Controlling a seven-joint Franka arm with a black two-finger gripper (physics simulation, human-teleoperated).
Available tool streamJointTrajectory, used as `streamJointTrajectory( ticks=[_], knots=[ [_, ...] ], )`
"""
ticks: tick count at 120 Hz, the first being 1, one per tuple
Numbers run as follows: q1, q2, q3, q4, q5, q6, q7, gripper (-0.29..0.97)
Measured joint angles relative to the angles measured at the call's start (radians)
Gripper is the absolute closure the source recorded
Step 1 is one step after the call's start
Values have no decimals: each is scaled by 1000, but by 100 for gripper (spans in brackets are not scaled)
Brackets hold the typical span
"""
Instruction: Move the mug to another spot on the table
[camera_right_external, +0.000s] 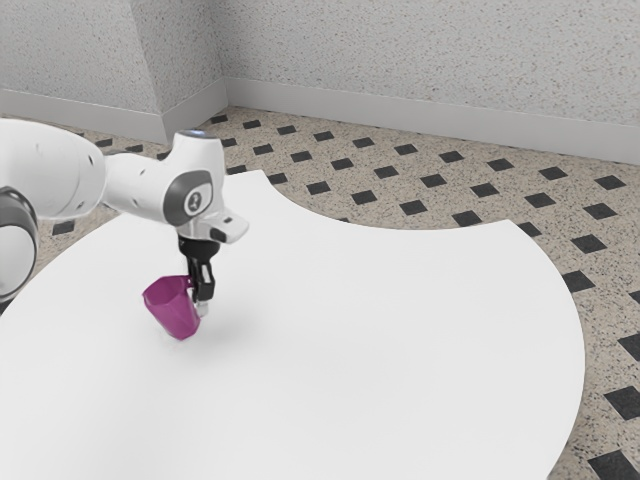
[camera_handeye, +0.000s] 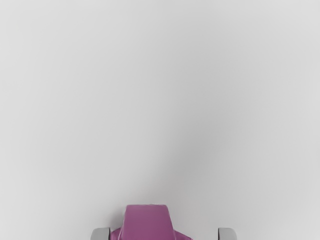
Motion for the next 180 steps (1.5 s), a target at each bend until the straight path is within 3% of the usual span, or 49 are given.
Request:
streamJointTrajectory(
  ticks=[16, 34, 63, 90, 174, 180],
  knots=[
    [-8, 8, -4, 50, -25, -32, -12, 63],
    [-41, 46, -8, 161, -3, -96, -45, 69],
    [-58, 220, -47, 418, 1, -236, -123, 74],
    [-51, 304, -95, 532, -16, -290, -175, 77],
    [-41, 379, -103, 578, -39, -316, -255, 78],
    [-41, 384, -102, 583, -40, -317, -258, 70]
  ],
)
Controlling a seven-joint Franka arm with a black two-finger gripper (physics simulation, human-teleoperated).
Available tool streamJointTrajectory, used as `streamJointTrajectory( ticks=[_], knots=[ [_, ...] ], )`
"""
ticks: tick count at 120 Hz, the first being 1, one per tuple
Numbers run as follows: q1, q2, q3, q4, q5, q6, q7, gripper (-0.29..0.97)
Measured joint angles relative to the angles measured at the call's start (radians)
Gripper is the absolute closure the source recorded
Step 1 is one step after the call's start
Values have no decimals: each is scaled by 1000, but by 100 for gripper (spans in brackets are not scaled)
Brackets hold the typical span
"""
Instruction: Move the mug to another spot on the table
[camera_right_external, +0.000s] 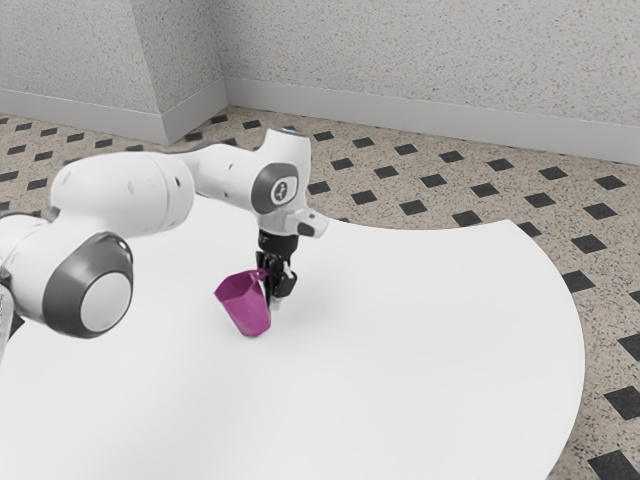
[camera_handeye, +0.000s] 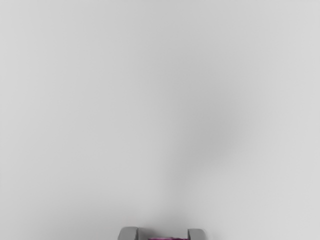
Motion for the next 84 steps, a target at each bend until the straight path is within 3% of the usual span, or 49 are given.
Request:
streamJointTrajectory(
  ticks=[19, 34, 55, 84],
  knots=[
    [0, 13, -11, 28, -13, 4, -4, 38],
    [13, 9, -20, 34, -23, 35, -6, 22],
    [18, -27, -17, 34, -59, 85, -9, 10],
    [23, -139, -7, -3, -93, 112, -32, 4]
  ],
)
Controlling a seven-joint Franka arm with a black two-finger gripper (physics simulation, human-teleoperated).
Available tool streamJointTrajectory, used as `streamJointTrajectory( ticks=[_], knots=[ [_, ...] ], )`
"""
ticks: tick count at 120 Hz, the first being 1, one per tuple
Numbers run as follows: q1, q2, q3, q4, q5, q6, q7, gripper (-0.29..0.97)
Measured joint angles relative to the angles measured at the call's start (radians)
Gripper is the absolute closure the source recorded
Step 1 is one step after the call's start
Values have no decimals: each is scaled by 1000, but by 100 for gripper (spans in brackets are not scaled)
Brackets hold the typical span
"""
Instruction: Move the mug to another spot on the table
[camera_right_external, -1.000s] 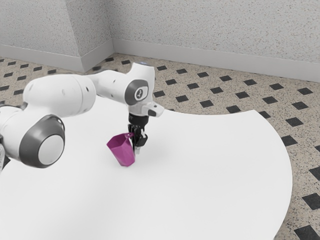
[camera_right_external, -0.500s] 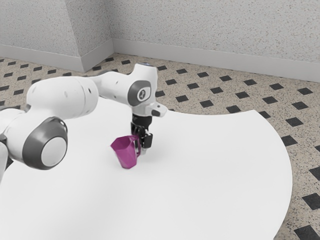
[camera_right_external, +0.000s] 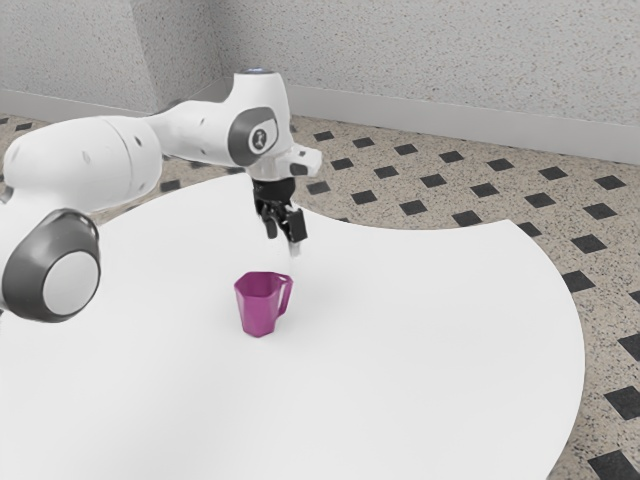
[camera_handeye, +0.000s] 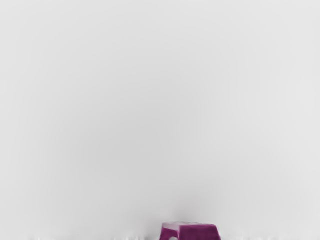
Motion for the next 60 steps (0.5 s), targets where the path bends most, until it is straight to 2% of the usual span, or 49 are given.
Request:
streamJointTrajectory(
  ticks=[36, 49, 60],
  knots=[
    [1, -351, 17, -293, -6, -5, -63, 2],
    [16, -500, 15, -369, 35, -29, -101, 2],
    [13, -582, 17, -393, 57, -59, -139, 2]
  ],
)
